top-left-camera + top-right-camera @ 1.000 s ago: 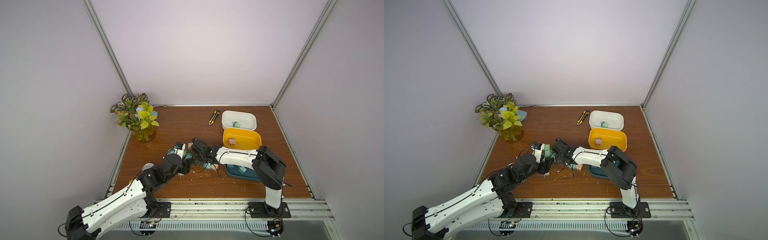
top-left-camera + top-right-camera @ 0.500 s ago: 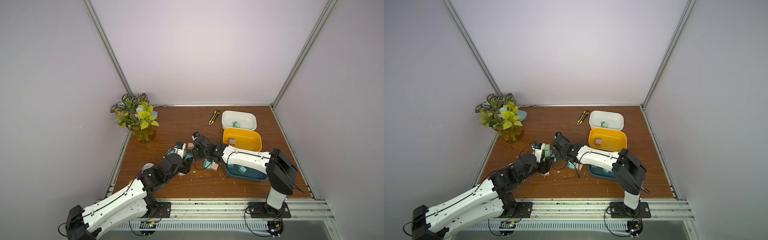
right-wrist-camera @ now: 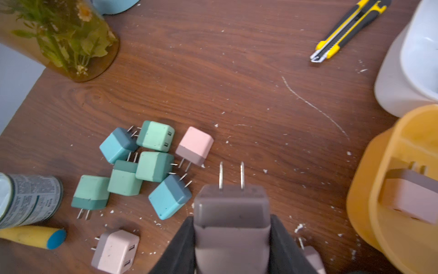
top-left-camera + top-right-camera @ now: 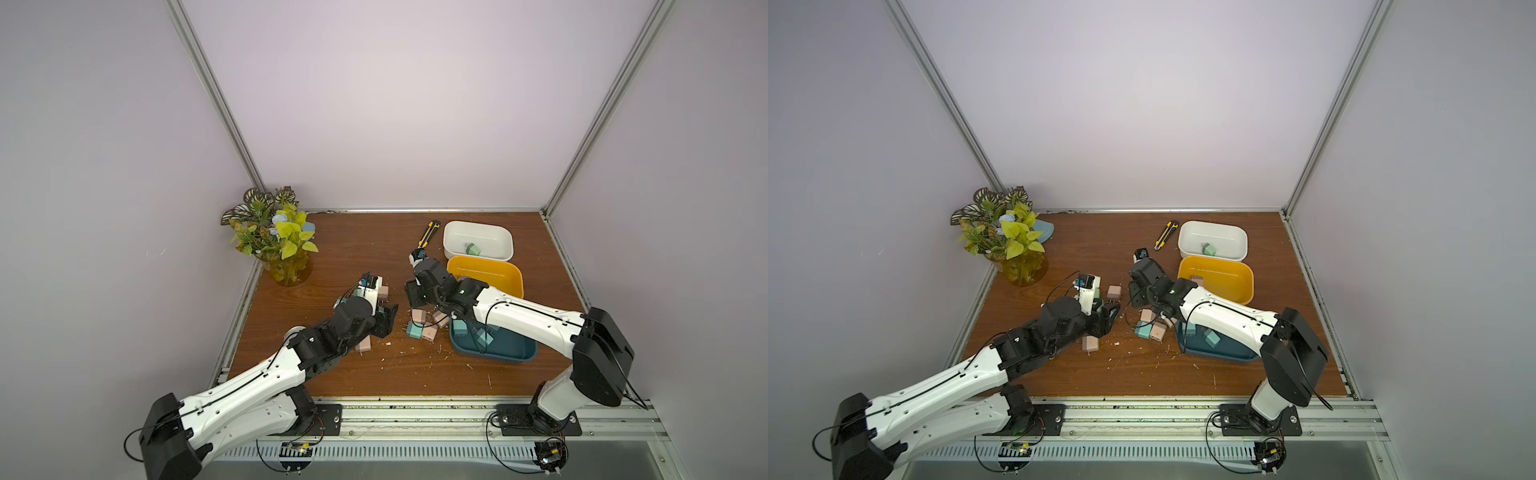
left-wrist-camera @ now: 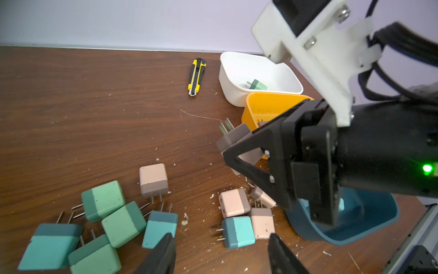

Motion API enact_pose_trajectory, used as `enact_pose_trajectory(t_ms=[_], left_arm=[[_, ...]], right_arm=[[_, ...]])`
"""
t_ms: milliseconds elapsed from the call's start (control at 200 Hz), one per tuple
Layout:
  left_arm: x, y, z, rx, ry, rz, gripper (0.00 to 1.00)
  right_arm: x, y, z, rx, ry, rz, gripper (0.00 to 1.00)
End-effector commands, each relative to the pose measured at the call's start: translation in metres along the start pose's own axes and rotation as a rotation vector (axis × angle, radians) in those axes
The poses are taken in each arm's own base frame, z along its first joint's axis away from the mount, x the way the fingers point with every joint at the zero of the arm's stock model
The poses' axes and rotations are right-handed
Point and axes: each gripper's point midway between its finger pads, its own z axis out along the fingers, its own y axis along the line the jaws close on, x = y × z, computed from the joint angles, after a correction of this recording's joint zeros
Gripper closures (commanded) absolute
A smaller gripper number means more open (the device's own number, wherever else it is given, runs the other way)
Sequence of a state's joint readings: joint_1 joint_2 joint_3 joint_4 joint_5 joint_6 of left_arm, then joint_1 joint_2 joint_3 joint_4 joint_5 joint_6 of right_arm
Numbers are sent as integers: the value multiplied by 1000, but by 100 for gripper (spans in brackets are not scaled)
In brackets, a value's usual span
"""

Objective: Place the plugs by color into the storage box
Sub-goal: Place the plug in the storage box.

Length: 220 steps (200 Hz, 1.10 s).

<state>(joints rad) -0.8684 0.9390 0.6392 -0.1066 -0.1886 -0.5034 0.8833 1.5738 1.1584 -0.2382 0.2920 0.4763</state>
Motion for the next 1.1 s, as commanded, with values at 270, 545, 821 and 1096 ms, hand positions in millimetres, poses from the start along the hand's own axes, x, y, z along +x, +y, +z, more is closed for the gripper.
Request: enact_pose_trajectory(t_ms=[270,545,821,1096], left_arm=[[-26,-51,46,159,23,22,37],[-35,-77,78,222,56,30,36],[-34,-99,113,260,110,41,37],[-24,-113,136,286,156,48,37]], right_arm=[[-11,-94,-24,133,-47,95,57],[-8,-135,-21,192,-32,127,56],[4,-196,-10,289,15,187,56],[17,-226,6,297,48,252,47]])
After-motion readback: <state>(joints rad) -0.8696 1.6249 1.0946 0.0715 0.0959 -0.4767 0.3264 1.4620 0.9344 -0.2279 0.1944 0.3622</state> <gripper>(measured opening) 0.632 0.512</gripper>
